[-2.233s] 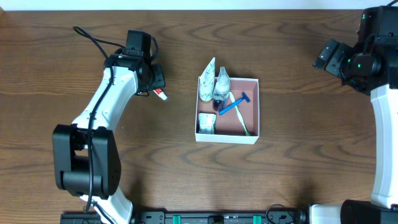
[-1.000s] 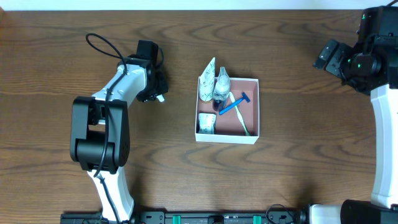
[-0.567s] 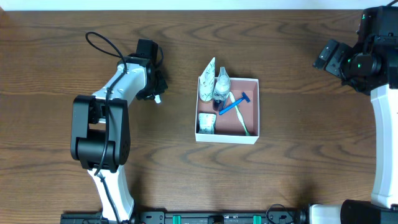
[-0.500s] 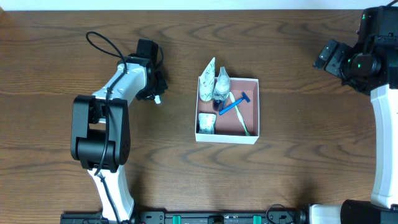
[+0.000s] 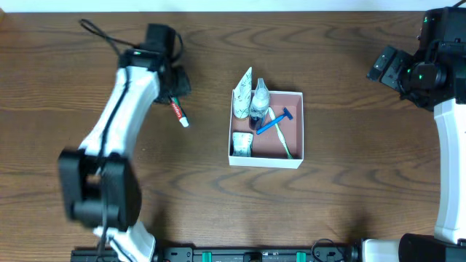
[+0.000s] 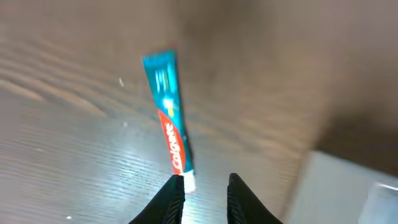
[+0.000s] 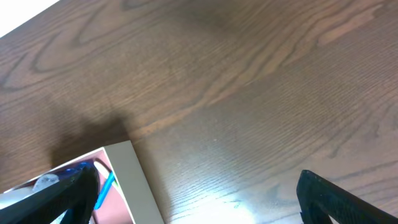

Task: Pack container

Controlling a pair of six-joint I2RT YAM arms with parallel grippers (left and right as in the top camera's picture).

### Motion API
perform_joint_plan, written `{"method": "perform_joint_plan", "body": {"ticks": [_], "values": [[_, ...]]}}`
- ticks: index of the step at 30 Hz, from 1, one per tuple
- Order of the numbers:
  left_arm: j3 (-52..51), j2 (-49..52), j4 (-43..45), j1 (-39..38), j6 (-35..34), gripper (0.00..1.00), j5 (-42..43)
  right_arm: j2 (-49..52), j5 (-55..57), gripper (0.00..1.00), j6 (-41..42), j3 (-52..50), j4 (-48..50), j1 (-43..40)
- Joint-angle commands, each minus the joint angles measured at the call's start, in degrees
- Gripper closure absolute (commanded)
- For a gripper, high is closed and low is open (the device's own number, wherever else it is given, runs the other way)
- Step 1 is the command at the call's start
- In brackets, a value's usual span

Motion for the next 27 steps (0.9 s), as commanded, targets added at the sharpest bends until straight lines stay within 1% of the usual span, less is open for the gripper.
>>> {"method": "perform_joint_plan", "body": {"ticks": [1,6,11,15,22,27], "values": [[0.92,-4.04,-0.35,0.24,1.46,0.76,-0.5,0.07,0.39,0.01,0.61,0.26,0.0,-0.15],[0.39,-3.56,-0.35,0.24,1.27,0.76,-0.76,0.07,0.39,0.01,0.63,0.26,0.0,-0.15],[0.17,0.28,-0.37,0.24,-3.45,0.75,-3.58,0.07,0.39,0.01,0.63,0.26,0.0,-0.15],[0.17,4.57,-0.11,0.24,-5.84,0.75,-3.76,0.07,0.39,0.01,0.63,0.26,0.0,-0.15],[0.17,12.55,-0.52,0.24,-6.38,0.74,-3.72,0.07,0.39,0.01,0.63,0.26,0.0,-0.15],[0.17,15.8,-1.07,0.24,-6.4,0.74,-3.74,0.07,0.39,0.01,0.63,0.26,0.0,-0.15]]}}
